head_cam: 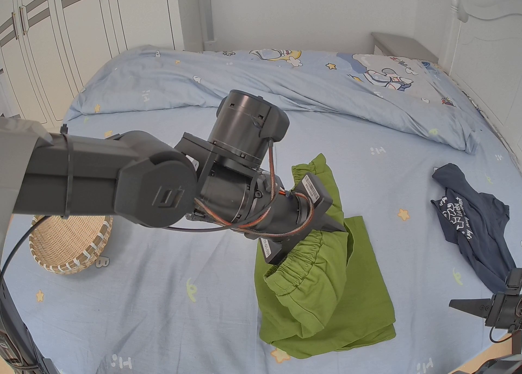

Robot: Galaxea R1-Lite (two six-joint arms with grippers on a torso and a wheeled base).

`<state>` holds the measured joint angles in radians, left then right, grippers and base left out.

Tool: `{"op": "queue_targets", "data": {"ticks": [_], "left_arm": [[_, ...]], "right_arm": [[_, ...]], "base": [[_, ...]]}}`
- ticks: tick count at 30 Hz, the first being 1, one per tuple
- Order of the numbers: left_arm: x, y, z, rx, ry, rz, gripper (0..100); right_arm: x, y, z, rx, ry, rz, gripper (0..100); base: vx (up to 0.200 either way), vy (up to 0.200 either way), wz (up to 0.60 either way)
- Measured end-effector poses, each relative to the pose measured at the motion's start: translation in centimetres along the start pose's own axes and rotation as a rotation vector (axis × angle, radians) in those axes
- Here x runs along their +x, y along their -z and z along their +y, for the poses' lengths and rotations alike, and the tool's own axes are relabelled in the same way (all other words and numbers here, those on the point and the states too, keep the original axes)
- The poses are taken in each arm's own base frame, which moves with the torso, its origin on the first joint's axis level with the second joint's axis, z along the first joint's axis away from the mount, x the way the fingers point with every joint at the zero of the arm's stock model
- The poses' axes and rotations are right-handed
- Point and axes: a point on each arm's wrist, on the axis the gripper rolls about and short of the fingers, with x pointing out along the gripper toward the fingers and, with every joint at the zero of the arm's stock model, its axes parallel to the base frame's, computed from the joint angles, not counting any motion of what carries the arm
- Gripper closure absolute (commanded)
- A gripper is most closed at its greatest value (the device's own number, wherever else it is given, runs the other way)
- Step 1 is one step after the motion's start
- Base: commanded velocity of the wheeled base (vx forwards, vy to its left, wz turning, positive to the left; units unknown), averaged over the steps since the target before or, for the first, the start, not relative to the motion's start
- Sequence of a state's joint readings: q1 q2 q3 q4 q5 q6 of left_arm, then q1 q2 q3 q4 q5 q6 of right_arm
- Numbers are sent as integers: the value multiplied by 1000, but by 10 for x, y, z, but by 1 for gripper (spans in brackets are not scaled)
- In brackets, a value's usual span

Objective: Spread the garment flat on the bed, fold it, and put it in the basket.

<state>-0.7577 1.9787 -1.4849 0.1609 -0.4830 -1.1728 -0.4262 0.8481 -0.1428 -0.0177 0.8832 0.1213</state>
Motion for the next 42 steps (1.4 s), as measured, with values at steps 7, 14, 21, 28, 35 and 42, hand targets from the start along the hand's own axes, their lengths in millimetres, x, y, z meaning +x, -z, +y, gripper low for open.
{"op": "queue_targets", "data": {"ticks": [7, 14, 21, 28, 35, 42], "left_arm": [[3, -2, -1, 6, 13, -6, 0], [5, -4, -5, 31, 60, -19, 0], [11, -9, -10, 70, 138, -31, 0], [16, -13, -10, 71, 194, -12, 0], [12, -25, 24, 110, 140, 17, 0], [-17, -49, 80, 246, 177, 124, 0]], "right_arm": [[0, 0, 0, -1, -1, 0, 0], [0, 0, 0, -1, -1, 1, 0], [0, 0, 0, -1, 0, 0, 0], [0, 0, 0, -1, 2, -1, 0], [0, 1, 0, -4, 1, -3, 0], [-1, 2, 1, -2, -1, 1, 0]], "base": [[0, 0, 0], [0, 0, 0], [0, 0, 0], [0, 0, 0], [0, 0, 0], [0, 0, 0]]}}
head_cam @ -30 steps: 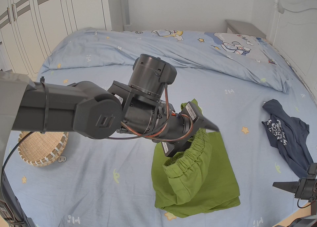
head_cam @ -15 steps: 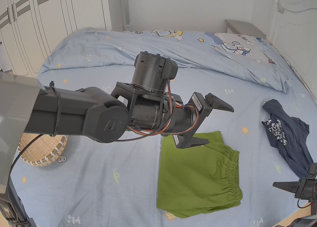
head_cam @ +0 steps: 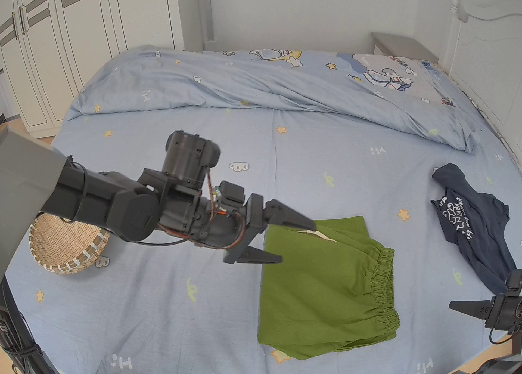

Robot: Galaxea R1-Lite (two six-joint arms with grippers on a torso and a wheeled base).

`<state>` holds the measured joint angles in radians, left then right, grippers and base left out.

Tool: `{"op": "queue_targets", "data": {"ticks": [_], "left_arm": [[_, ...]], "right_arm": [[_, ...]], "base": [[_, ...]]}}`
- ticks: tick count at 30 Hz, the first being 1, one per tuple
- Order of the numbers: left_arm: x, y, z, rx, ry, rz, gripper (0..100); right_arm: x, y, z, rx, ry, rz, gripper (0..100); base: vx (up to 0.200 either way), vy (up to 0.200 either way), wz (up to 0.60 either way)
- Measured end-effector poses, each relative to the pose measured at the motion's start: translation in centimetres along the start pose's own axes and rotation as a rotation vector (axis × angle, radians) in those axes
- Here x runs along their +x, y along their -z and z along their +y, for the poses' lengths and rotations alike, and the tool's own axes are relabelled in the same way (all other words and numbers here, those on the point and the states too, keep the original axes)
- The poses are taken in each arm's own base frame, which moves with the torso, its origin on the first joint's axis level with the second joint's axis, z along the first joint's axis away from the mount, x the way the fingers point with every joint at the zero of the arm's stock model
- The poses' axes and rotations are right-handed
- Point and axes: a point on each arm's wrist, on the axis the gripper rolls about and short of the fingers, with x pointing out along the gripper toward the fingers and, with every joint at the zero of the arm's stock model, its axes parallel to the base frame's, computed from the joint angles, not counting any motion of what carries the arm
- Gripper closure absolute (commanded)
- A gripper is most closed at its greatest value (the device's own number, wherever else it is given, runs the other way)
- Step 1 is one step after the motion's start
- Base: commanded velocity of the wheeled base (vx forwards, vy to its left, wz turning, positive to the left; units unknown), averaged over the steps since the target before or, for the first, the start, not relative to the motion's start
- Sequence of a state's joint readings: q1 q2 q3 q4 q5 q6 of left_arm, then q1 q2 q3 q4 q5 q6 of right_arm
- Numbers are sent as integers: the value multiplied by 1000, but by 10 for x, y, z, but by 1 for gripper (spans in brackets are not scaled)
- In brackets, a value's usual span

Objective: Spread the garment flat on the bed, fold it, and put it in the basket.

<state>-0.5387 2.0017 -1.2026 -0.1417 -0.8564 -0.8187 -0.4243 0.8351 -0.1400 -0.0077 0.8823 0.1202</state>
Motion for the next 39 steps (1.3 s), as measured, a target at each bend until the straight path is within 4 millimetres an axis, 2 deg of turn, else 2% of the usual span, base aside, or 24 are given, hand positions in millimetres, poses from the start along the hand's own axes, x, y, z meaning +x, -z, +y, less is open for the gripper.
{"op": "queue_targets", "data": {"ticks": [3, 7, 17, 26, 31, 39], "left_arm": [[-12, 4, 22, 48, -3, -7, 0], [-19, 6, 43, 110, 7, -45, 0], [-4, 5, 88, 82, -21, -41, 0], [19, 8, 97, 84, -122, -74, 0], [33, 10, 95, 97, -193, -113, 0], [53, 11, 90, 103, -191, -94, 0]], "right_arm": [[0, 0, 0, -2, -3, 2, 0], [0, 1, 1, -4, -10, 9, 0], [0, 6, 3, -14, -28, 22, 0], [-2, 7, 5, -34, -34, 12, 0], [-3, 7, 6, -36, -35, 10, 0], [-3, 7, 6, -37, -35, 9, 0]], "base": [[0, 0, 0], [0, 0, 0], [0, 0, 0], [0, 0, 0], [0, 0, 0], [0, 0, 0]]}}
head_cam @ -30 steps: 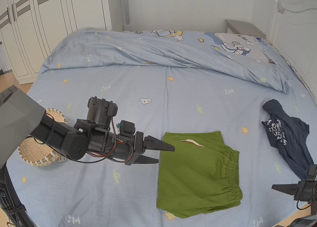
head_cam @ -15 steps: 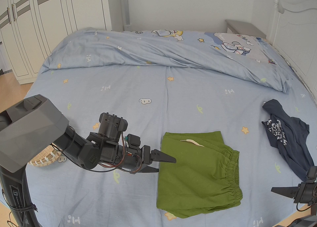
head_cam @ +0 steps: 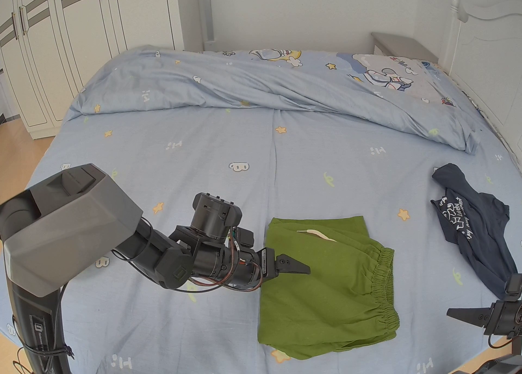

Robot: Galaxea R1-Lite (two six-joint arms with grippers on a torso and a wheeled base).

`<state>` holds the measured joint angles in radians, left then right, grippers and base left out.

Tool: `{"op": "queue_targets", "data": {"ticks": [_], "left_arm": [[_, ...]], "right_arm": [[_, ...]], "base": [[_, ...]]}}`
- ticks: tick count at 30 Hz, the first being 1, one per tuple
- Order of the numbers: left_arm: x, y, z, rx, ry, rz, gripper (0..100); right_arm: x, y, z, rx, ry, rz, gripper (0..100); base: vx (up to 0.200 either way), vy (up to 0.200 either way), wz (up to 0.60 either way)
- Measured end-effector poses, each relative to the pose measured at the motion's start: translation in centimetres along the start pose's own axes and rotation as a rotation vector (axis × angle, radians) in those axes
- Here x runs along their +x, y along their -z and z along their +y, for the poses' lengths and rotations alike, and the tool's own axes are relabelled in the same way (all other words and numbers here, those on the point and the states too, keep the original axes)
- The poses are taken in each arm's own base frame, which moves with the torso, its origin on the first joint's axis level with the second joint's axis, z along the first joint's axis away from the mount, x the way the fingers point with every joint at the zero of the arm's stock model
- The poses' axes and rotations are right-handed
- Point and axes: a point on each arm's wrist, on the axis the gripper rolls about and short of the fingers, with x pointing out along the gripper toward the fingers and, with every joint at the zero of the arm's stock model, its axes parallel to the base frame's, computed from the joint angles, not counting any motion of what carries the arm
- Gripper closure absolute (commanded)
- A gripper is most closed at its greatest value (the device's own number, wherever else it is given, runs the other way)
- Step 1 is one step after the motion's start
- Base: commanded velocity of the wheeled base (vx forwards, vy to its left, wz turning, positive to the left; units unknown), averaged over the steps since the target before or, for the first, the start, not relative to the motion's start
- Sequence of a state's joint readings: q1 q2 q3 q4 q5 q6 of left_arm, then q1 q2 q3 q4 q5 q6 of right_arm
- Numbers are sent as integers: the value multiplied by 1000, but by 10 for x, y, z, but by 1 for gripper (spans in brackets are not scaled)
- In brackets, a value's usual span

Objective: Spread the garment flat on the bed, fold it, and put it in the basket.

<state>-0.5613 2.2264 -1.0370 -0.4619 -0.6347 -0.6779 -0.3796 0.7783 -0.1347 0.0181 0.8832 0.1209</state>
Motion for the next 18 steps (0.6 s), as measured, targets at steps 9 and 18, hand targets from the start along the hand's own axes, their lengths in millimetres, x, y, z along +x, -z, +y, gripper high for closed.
{"op": "queue_targets", "data": {"ticks": [9, 18], "left_arm": [[24, 1, -11, 17, -79, -9, 0], [36, 9, -20, 31, -73, 25, 0]], "right_arm": [[-1, 0, 1, -4, 0, -4, 0], [-1, 0, 1, -9, 0, -8, 0]], "base": [[0, 0, 0], [0, 0, 0]]}}
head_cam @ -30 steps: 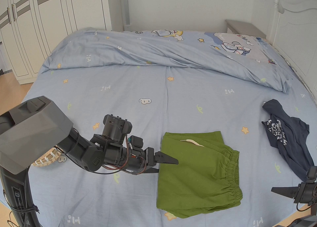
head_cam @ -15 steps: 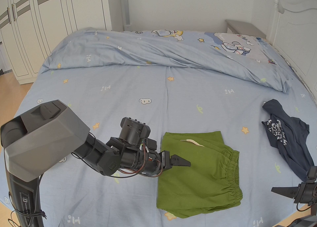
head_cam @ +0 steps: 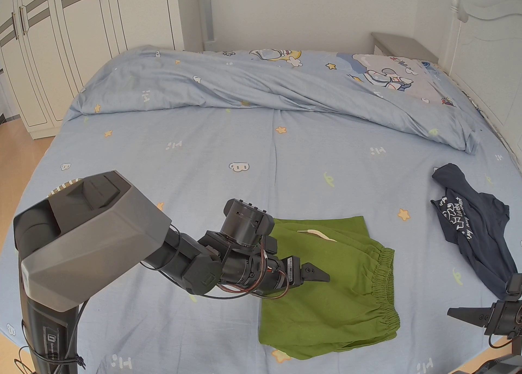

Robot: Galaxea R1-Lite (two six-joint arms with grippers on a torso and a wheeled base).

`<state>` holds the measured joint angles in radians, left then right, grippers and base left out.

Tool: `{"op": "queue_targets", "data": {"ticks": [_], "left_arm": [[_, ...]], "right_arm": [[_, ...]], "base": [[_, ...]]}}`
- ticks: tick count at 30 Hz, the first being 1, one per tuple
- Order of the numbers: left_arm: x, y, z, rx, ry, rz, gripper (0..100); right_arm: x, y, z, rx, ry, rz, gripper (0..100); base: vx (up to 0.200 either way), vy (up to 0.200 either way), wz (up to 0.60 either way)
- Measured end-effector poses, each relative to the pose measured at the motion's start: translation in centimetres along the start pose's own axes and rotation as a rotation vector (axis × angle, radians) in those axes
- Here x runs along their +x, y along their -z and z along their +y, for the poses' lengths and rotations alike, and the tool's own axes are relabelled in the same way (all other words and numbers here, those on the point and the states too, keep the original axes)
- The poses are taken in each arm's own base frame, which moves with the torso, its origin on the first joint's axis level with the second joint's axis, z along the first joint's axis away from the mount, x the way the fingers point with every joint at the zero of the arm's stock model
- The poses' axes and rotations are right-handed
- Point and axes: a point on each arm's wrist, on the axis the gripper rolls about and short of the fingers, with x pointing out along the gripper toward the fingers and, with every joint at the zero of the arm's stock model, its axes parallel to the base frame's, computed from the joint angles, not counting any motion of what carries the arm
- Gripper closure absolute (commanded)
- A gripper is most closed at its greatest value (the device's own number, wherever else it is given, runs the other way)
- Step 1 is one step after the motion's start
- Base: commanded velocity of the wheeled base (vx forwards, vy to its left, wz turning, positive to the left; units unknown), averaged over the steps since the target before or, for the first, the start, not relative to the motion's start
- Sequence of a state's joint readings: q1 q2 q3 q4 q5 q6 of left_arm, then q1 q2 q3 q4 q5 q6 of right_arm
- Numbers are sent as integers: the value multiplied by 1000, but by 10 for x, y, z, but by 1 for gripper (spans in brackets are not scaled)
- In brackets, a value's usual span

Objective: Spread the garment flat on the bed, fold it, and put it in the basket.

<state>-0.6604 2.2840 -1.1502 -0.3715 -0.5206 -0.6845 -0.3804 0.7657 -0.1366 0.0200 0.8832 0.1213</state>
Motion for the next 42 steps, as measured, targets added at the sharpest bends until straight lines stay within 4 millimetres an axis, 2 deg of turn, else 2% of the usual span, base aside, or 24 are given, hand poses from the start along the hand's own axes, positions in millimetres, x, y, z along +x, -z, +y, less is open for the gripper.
{"op": "queue_targets", "data": {"ticks": [5, 6, 16, 23, 31, 37, 42], "left_arm": [[2, 3, -2, -6, 2, 8, 0], [2, 3, -2, -11, 2, 9, 100], [-1, 5, 1, -46, -21, 28, 100], [-20, 1, -5, -70, -57, 48, 100], [-66, -24, -16, -107, -82, -5, 100], [-99, -33, -22, -158, -183, 83, 100], [-136, -41, -30, -161, -292, 164, 100]], "right_arm": [[0, 0, 0, 0, 0, 0, 0], [0, 0, 0, 0, 0, 0, 0], [0, 0, 0, 0, 0, 0, 0], [0, 1, 0, 1, 1, 1, 0], [0, 1, 0, 2, -1, 3, 0], [0, 1, 0, 0, -4, 8, 0], [1, 2, 0, -3, -7, 11, 0]], "base": [[0, 0, 0], [0, 0, 0], [0, 0, 0], [0, 0, 0], [0, 0, 0], [0, 0, 0], [0, 0, 0]]}}
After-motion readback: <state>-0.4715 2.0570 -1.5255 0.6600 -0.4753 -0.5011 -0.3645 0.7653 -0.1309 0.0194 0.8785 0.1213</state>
